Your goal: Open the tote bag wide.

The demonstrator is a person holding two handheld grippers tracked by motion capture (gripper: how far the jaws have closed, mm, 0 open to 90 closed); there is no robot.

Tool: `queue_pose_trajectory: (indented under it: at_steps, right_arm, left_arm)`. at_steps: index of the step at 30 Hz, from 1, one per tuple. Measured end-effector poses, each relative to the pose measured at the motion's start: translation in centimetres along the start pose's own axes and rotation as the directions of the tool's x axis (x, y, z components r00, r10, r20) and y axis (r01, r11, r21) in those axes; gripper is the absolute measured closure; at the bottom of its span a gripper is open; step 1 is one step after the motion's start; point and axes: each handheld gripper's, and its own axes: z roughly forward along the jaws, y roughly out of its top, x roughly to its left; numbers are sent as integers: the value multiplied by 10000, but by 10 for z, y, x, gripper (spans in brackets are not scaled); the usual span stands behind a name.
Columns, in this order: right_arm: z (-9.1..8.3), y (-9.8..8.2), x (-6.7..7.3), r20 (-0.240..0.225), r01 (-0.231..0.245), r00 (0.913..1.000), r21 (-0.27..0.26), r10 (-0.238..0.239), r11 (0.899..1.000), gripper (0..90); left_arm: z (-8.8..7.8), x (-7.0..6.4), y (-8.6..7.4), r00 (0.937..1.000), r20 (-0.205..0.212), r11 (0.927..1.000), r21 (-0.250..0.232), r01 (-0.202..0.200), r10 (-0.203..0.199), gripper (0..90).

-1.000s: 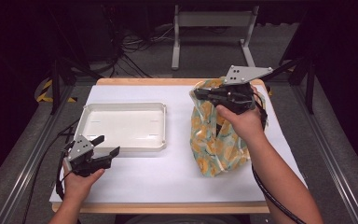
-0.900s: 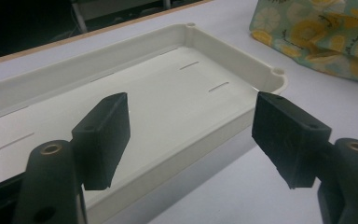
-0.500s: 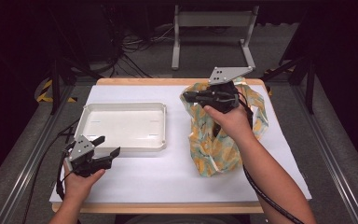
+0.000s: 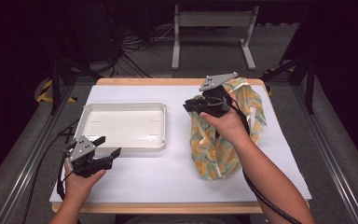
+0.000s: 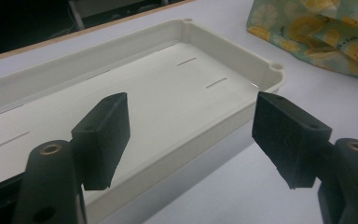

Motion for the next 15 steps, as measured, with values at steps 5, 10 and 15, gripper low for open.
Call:
queue_pose_trajectory:
  at_steps: [5,10,15]
  right_arm:
    - [-5,-8,-3,48,-303,9995,-74,304,9995,673]
    - [-19,-16,-4,154,-414,9990,-357,420,9985,643]
    - [-33,-17,-3,200,-411,9989,-732,427,9965,629]
  left_arm:
    - [0,0,0,10000,-26,10000,26,21,-21,279]
    - [2,-1,0,10000,-7,10000,42,-17,17,278]
    - [3,-3,0,10000,34,10000,67,-7,7,277]
